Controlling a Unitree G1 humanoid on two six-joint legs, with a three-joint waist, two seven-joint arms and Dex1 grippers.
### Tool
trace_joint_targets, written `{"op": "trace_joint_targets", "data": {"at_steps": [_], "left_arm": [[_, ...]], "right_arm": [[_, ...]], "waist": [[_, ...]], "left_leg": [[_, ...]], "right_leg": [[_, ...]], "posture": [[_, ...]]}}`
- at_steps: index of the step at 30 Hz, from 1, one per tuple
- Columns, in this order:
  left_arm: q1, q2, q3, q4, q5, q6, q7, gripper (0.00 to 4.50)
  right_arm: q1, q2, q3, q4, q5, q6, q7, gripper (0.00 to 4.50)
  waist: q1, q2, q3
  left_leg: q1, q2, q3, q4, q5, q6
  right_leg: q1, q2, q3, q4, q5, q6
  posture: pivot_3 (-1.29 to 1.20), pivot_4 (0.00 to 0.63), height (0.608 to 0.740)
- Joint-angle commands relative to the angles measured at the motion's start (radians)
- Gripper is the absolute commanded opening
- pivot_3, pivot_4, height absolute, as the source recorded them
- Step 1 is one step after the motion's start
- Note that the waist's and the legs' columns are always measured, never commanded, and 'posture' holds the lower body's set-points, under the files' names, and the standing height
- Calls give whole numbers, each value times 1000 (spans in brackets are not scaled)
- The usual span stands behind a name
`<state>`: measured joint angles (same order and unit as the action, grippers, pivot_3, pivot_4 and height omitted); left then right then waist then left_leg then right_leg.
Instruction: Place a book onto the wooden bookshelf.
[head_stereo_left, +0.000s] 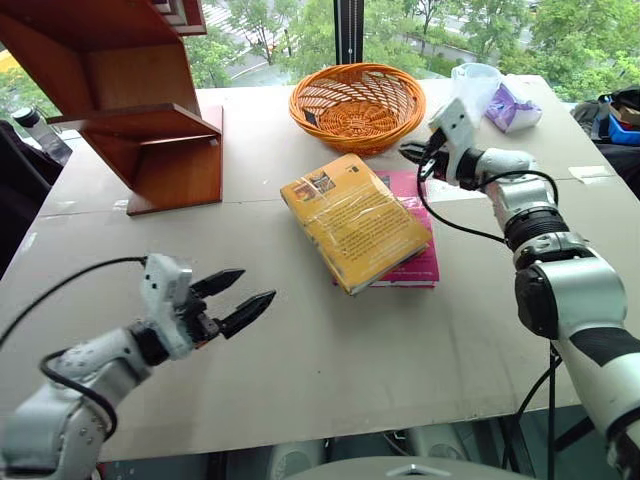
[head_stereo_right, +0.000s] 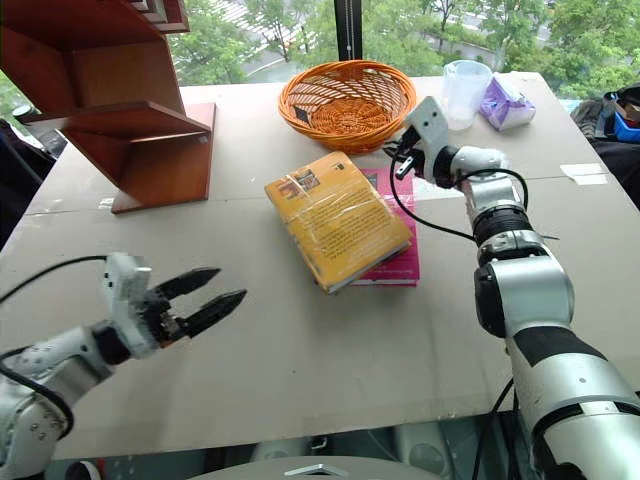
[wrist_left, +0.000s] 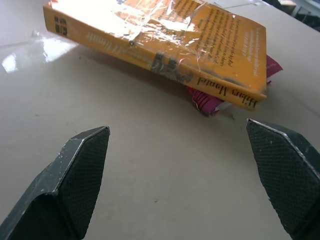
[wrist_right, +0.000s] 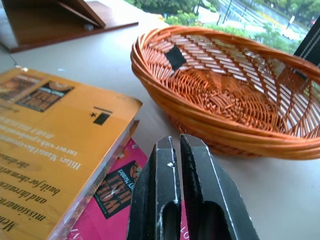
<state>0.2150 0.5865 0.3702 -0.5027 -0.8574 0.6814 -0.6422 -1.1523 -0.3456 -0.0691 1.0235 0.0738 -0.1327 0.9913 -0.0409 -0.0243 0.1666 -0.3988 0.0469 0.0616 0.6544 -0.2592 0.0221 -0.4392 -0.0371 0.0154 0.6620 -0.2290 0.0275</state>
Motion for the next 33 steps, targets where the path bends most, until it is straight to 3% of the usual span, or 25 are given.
{"op": "trace_joint_targets", "data": {"at_steps": [1, 4, 7, 8, 13, 17, 23, 33], "left_arm": [[-52, -70, -16, -28, -209, 124, 147, 4500], [-146, -136, -12, 73, -357, 212, 304, 4500], [-267, -171, -23, 228, -428, 289, 416, 4500], [-314, -188, -25, 290, -479, 318, 452, 4500], [-461, -219, -36, 482, -555, 409, 528, 4500], [-591, -239, -70, 652, -509, 455, 494, 4500], [-771, -263, -113, 901, -370, 470, 412, 4500], [-954, -335, -121, 1147, -163, 444, 256, 4500]], "right_arm": [[157, -52, -33, -438, 195, 233, 152, 1447], [367, -135, -29, -864, 345, 495, 166, 2718], [593, -220, -96, -1234, 532, 729, 105, 4171], [668, -233, -149, -1340, 620, 795, 57, 4449], [892, -290, -286, -1599, 788, 914, -87, 4449], [1093, -341, -379, -1716, 790, 909, -133, 4449], [1399, -392, -477, -1850, 666, 845, -177, 4449], [1559, -322, -624, -1924, 738, 772, -254, 4449]], "waist": [[7, 0, 0], [24, 0, 0], [32, 1, 0], [32, 1, 0], [23, 0, 0], [32, -1, -1], [54, -2, -2], [63, -2, -4]], "left_leg": [[0, 0, -1, 0, 0, 0], [-1, 0, -5, 0, 0, 0], [-1, 0, -8, 2, 0, 0], [0, -1, -11, 2, 0, 0], [1, -5, -15, 12, 0, 0], [4, -7, -16, 15, 0, 0], [4, -10, -18, 16, 0, 1], [4, -13, -27, 18, 0, 1]], "right_leg": [[0, 0, 0, 0, 0, 0], [1, -1, -4, 1, 0, 0], [2, -2, -6, 2, 0, 0], [4, -1, -9, 2, 0, 0], [11, 2, -15, 2, 0, -1], [18, 2, -19, 0, 0, 0], [22, 2, -19, -1, 0, 0], [28, 2, -22, -3, -5, 0]], "posture": [[0, 150, 740], [0, 150, 740], [0, 150, 740], [0, 150, 740], [0, 150, 740], [0, 150, 740], [0, 150, 740], [0, 150, 740]]}}
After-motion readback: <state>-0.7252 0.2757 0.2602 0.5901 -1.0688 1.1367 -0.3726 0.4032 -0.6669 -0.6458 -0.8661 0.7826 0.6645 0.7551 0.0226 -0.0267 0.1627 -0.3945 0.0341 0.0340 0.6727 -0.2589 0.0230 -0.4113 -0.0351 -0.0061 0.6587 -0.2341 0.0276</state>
